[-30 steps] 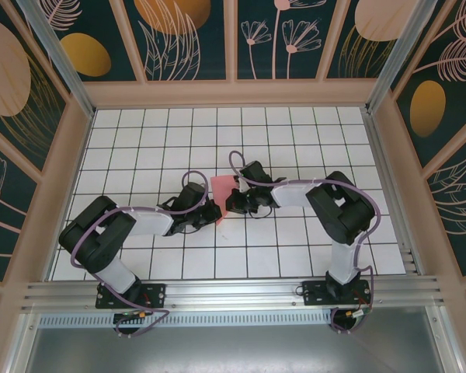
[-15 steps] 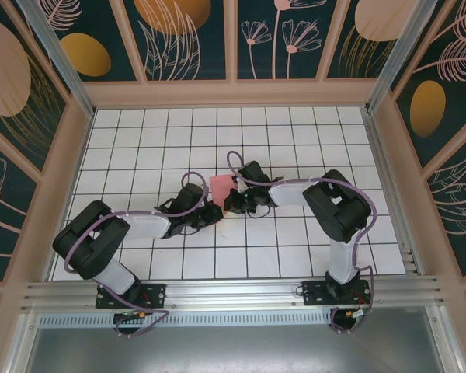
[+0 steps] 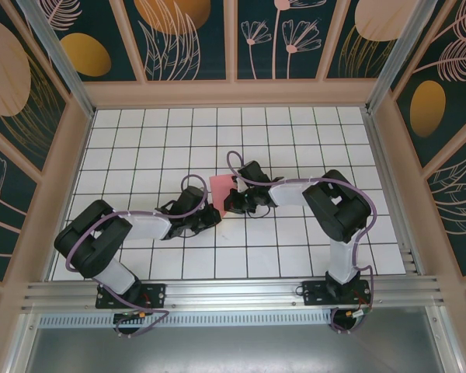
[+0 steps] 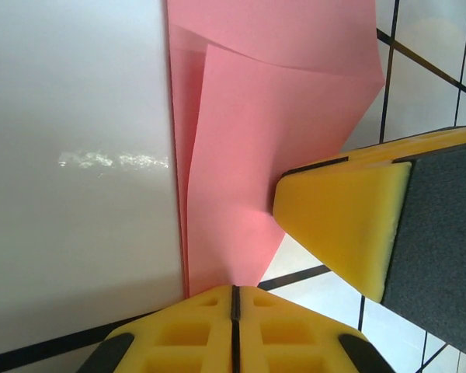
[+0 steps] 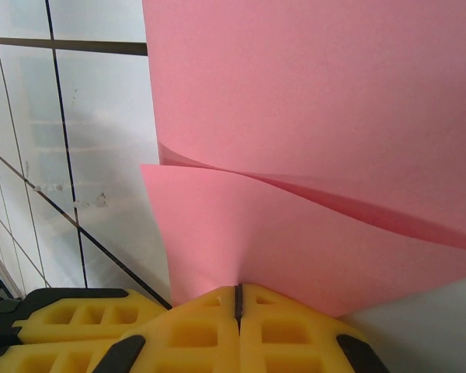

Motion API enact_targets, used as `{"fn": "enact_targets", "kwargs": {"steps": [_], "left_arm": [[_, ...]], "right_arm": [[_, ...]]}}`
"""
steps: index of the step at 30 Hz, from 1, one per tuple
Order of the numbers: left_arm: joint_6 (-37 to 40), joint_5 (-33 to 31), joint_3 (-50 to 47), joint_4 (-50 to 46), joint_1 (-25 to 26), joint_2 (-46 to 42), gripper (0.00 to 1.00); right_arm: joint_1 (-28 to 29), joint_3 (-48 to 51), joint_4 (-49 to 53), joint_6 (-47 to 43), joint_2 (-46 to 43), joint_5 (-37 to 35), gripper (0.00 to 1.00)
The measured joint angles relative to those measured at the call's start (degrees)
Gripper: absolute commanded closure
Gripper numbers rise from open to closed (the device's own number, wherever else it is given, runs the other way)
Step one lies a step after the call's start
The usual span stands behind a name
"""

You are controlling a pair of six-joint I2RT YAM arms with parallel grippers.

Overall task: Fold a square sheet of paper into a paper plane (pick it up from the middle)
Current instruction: Third fold the triangle at the center of the table.

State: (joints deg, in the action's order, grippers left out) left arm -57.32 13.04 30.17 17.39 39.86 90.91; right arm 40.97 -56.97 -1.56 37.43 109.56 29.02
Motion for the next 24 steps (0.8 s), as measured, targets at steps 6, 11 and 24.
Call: {"fn": "enact_targets", "kwargs": {"steps": [6, 11, 24], "left_arm": [[-0.2, 0.0, -1.3, 2.6, 0.0, 0.0, 0.95], [-0.2, 0.0, -1.6, 3.1, 0.0, 0.0, 0.98], [-0.2, 0.0, -1.7, 3.1, 0.0, -0.1, 1.0]], "right_arm": [[0.0, 0.0, 0.0, 0.0, -0.1, 0.6, 0.94], [1.3, 0.0, 0.1, -0.6, -0.4, 1.2, 0.94], [1.7, -0.4, 1.2, -1.0, 0.1, 0.7, 0.96]]}}
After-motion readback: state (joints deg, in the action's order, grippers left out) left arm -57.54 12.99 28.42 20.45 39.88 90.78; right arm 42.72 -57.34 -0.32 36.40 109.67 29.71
